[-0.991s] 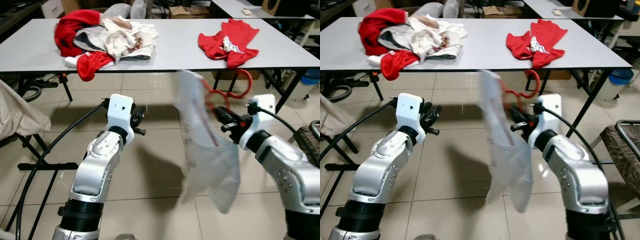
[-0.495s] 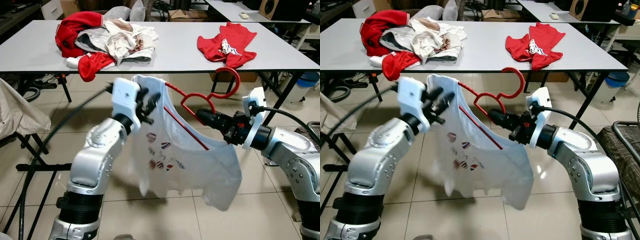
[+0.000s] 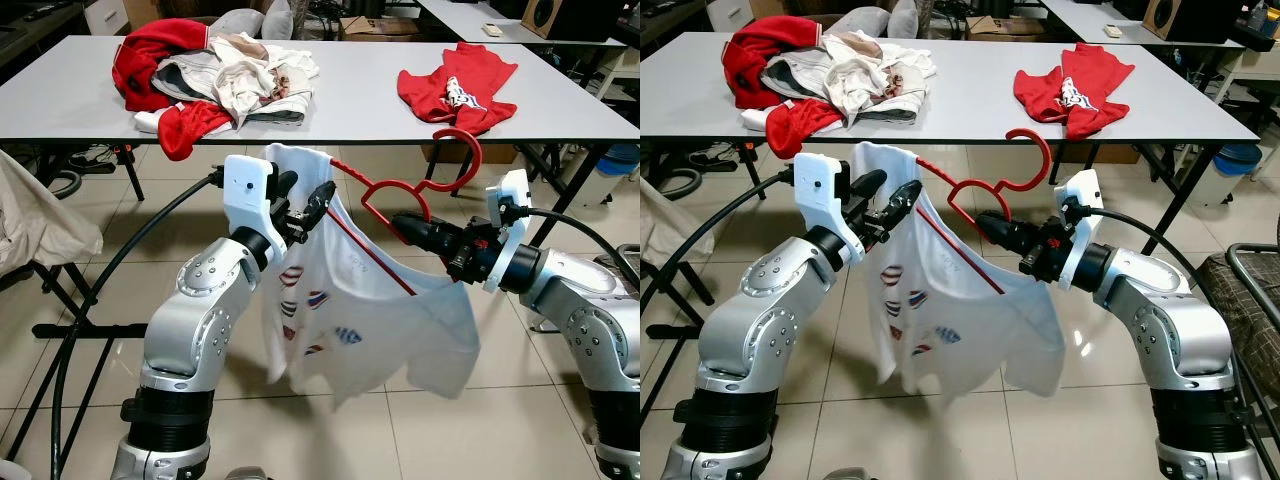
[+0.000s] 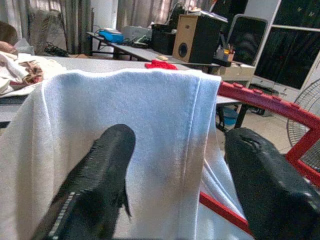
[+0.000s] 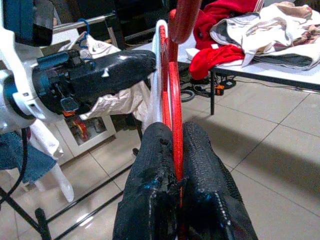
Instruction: Hang hanger
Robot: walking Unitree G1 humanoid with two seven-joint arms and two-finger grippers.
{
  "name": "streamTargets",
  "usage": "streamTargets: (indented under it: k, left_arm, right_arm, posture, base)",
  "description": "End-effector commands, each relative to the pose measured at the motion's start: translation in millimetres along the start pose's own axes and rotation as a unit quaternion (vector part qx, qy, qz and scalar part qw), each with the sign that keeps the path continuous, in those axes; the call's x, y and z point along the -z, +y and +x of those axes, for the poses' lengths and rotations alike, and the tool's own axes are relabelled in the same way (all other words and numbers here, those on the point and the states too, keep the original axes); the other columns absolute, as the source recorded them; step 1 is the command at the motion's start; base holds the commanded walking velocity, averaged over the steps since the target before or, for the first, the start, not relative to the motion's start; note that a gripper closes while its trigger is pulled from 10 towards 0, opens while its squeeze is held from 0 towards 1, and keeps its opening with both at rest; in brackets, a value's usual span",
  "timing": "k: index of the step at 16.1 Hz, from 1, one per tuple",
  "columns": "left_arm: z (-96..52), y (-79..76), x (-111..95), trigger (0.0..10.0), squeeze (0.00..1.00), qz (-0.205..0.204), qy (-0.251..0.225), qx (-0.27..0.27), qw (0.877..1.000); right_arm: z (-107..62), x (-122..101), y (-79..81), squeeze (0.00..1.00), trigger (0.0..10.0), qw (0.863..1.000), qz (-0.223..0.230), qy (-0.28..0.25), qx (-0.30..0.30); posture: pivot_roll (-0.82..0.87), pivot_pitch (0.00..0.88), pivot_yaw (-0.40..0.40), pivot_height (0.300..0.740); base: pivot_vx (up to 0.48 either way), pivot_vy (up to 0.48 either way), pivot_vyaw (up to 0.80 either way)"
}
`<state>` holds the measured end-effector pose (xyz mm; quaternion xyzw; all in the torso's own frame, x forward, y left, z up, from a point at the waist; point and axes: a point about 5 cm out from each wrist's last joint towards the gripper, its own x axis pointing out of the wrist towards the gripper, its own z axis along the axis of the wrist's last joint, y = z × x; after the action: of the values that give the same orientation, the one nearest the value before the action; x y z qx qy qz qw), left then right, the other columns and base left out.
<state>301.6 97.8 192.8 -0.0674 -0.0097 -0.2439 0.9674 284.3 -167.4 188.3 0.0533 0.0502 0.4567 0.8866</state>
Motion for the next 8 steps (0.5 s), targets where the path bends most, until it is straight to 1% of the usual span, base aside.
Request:
streamTargets:
  k: [1, 2, 3, 4, 5, 6, 7, 8]
  left_arm:
    - [3.1, -3.7, 0.1, 10.0, 1.0, 0.006, 0.001, 0.001, 1.0]
    - [5.3, -6.1, 1.2, 10.0, 0.15, 0.012, 0.004, 0.003, 1.0]
    - [5.7, -6.0, 1.8, 10.0, 0.15, 0.017, 0.006, 0.001, 1.0]
    - [7.0, -1.8, 5.0, 10.0, 0.0, 0.033, 0.017, -0.023, 0.999]
    - [7.5, 0.9, 4.8, 10.0, 0.0, 0.034, 0.015, -0.037, 0.999]
    - [7.8, 3.6, 2.8, 3.3, 0.0, 0.027, 0.007, -0.047, 0.998]
    - [7.6, 4.0, 1.2, 1.8, 0.0, 0.022, 0.003, -0.046, 0.999]
    - [7.1, 3.6, -0.2, 0.0, 0.0, 0.018, -0.002, -0.038, 0.999]
  right_arm:
    - [2.8, -13.9, 1.3, 0.0, 10.0, 0.999, -0.018, -0.026, -0.012]
    - [3.5, -13.5, 1.5, 0.0, 10.0, 0.999, -0.019, -0.026, -0.014]
    - [3.7, -13.3, 1.5, 0.0, 10.0, 0.999, -0.019, -0.026, -0.014]
    - [3.9, -13.2, 2.6, 0.0, 10.0, 0.999, -0.02, -0.027, -0.018]
    - [3.9, -13.3, 3.1, 0.0, 10.0, 0.999, -0.021, -0.027, -0.019]
    - [3.9, -13.4, 3.3, 0.0, 10.0, 0.999, -0.022, -0.027, -0.019]
    - [3.8, -13.5, 3.2, 0.0, 10.0, 0.999, -0.022, -0.027, -0.019]
    - [3.6, -12.9, 2.9, 0.0, 10.0, 0.999, -0.023, -0.027, -0.018]
  posture:
    - [0.04, 0.0, -0.022, 0.74]
    - [0.04, 0.0, -0.022, 0.74]
    - [0.04, 0.0, -0.022, 0.74]
    - [0.04, 0.0, -0.02, 0.74]
    - [0.04, 0.0, -0.02, 0.74]
    - [0.04, 0.0, -0.02, 0.74]
    - [0.04, 0.0, -0.02, 0.74]
    - [0.04, 0.0, -0.018, 0.74]
  base:
    - [0.0, 0.0, 0.0]
    - [0.0, 0.0, 0.0]
    - [0.0, 0.0, 0.0]
    - [0.0, 0.0, 0.0]
    - [0.0, 0.0, 0.0]
    - [0.0, 0.0, 0.0]
    - [0.0, 0.0, 0.0]
    - [0.0, 0.0, 0.0]
